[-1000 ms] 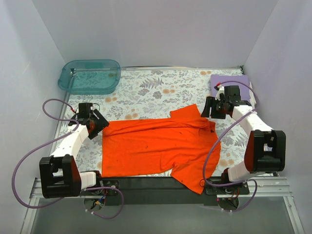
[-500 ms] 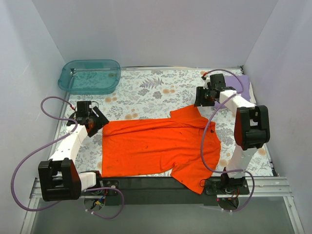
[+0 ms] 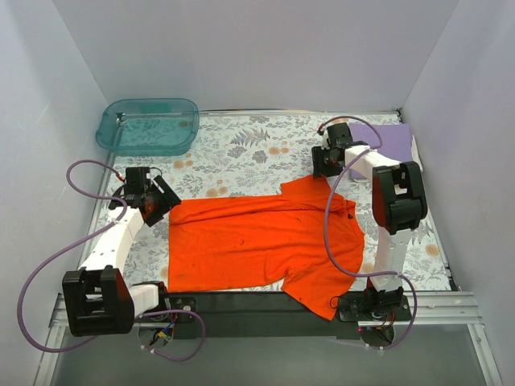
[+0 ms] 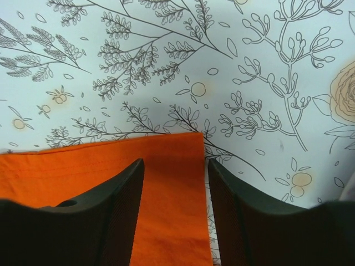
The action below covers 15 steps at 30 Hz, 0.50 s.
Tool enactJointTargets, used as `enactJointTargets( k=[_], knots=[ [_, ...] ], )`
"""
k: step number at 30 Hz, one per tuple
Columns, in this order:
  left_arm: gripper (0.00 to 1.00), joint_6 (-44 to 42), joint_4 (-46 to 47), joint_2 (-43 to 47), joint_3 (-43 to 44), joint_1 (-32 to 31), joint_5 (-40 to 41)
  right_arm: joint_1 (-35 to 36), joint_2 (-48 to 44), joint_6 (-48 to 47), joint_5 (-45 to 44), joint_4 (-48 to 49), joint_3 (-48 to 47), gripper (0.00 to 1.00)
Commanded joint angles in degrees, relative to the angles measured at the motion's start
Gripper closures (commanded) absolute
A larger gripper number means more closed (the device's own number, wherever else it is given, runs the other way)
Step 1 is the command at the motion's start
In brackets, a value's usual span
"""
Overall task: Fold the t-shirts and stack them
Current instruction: Fold the tshirt
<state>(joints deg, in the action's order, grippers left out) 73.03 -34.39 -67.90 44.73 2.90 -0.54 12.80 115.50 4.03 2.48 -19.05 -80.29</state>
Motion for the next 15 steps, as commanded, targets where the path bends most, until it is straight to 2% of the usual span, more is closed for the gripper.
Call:
enactJointTargets(
  k=[1, 4, 7, 8, 11, 15],
  knots=[
    [0.35, -0.52, -1.03, 2.16, 2.03, 0.27, -1.4, 0.74, 2.09, -0.69, -2.13, 0.07, -1.71, 0.52],
    [0.35, -0.7, -1.38, 2.68, 1.94, 0.27, -1.75, 1.44, 2.53, -1.22, -2.22, -0.9, -1.71, 0.62],
    [0.35, -0.79, -1.38, 3.65, 1.68, 0.27, -1.84, 2.23, 2.45, -1.57, -2.22, -1.78, -1.8, 0.76],
    [0.35, -0.88, -1.38, 3.74, 1.68, 0.18, -1.84, 2.32, 2.27, -1.75, -2.22, -2.22, -1.8, 0.85],
    [0.36, -1.31, -1.2, 4.44, 1.33, 0.27, -2.19, 2.76, 1.48, -2.01, -3.97, -3.54, -2.5, 0.99],
    [0.37, -1.84, -1.12, 5.49, 0.97, 0.27, -2.98, 3.55, -0.71, -1.84, -3.97, -5.91, -3.47, 0.99]
  ],
)
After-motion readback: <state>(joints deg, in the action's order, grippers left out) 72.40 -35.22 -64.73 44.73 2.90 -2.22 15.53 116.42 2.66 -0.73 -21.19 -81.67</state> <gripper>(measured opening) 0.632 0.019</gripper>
